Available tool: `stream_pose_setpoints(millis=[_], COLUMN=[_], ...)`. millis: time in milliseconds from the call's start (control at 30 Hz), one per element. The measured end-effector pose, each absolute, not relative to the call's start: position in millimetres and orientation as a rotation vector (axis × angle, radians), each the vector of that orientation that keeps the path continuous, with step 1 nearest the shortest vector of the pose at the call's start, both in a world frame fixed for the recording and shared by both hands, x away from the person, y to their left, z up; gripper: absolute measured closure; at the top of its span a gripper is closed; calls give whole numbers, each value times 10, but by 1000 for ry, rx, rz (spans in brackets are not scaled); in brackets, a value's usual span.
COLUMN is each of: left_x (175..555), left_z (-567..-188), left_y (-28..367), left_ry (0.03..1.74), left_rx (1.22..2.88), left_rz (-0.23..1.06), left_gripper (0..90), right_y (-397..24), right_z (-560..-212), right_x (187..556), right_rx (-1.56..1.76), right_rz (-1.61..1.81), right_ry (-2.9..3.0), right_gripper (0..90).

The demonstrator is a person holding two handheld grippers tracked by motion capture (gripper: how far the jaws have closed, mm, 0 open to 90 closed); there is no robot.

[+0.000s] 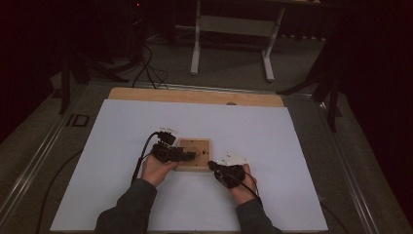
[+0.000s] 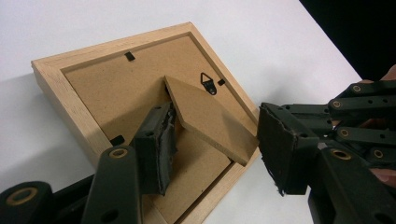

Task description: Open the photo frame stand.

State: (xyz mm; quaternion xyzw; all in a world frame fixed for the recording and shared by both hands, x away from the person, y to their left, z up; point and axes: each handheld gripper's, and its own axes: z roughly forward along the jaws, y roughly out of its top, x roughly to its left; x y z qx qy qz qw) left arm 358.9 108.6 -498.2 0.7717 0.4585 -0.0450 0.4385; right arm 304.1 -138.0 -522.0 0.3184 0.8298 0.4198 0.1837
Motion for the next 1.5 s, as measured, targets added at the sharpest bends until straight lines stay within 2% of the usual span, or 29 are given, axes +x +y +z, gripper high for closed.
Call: stream_pose_setpoints(millis=[167,400,700,1000,1300,1500], left_x=[3602,3628,3632,3639,3660,3673], left_z=[-4965,-4975,-4985,-4998,-5002,-4996], left_y=[1107,1093,1059,1025,1006,968], left_ry=[1146,1174,1169,1190,1164,1182], left_rx=[1900,1915,1949,1999,2009,2023], left_rz=[-123,-120,-125,-96,-141,-130], left_gripper=[454,515,480,526,492,517], right_y=[-1380,-1379,-1379,-1380,-1381,-1380], right_z=[-5221,-5220,-5220,-5219,-5219,-5219], right_x=[3043,3041,3041,3042,3042,3042], right_rx=[894,897,896,895,895,892], right_rz=[1184,1183,1182,1183,1183,1182], right_ry=[2340,2340,2340,2340,2341,2340], right_gripper=[878,878,877,874,872,872])
